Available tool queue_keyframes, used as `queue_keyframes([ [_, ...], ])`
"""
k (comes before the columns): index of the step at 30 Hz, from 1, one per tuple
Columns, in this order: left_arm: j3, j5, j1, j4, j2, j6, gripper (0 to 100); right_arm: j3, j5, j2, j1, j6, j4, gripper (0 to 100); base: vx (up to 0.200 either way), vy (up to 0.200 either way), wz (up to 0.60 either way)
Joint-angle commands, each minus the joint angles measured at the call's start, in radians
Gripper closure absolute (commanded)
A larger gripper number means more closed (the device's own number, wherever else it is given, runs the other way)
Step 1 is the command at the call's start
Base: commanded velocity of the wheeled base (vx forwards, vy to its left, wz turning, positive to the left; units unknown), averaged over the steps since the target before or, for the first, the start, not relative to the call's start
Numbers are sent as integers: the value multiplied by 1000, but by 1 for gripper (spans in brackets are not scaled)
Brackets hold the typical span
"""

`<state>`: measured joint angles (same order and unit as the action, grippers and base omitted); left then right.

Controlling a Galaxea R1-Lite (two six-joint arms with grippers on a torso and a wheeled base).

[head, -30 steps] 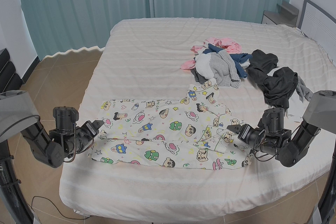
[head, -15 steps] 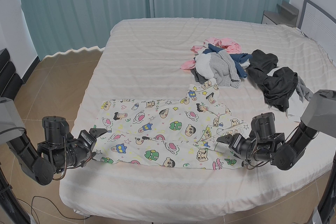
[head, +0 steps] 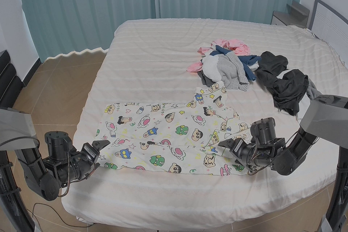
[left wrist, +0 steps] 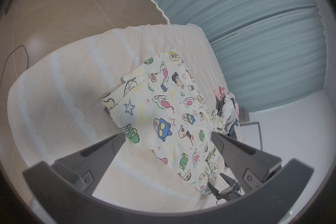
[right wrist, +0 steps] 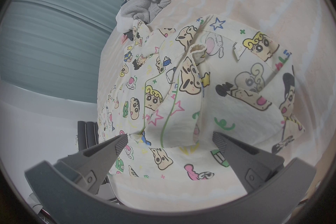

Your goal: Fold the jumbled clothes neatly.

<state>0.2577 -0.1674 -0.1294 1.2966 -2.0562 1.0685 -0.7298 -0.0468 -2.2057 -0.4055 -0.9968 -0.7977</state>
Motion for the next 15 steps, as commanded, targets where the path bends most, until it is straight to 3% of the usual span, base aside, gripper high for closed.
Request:
queue_keyframes([
  [1, -5, 2, 1, 15, -47, -1, 0, -25, 1, -25, -1, -11, -5, 0, 0, 0, 0],
  [8, -5, 5, 1, 16, -47, -1, 0, -45, 8, -28, 1, -29, -6, 0, 0, 0, 0],
  [9, -5, 6, 1, 16, -47, -1, 0, -40, 8, -29, -1, -28, 0, 100, 0, 0, 0],
  [15, -5, 6, 1, 16, -47, -1, 0, -30, 10, -19, -7, -25, 3, 100, 0, 0, 0],
])
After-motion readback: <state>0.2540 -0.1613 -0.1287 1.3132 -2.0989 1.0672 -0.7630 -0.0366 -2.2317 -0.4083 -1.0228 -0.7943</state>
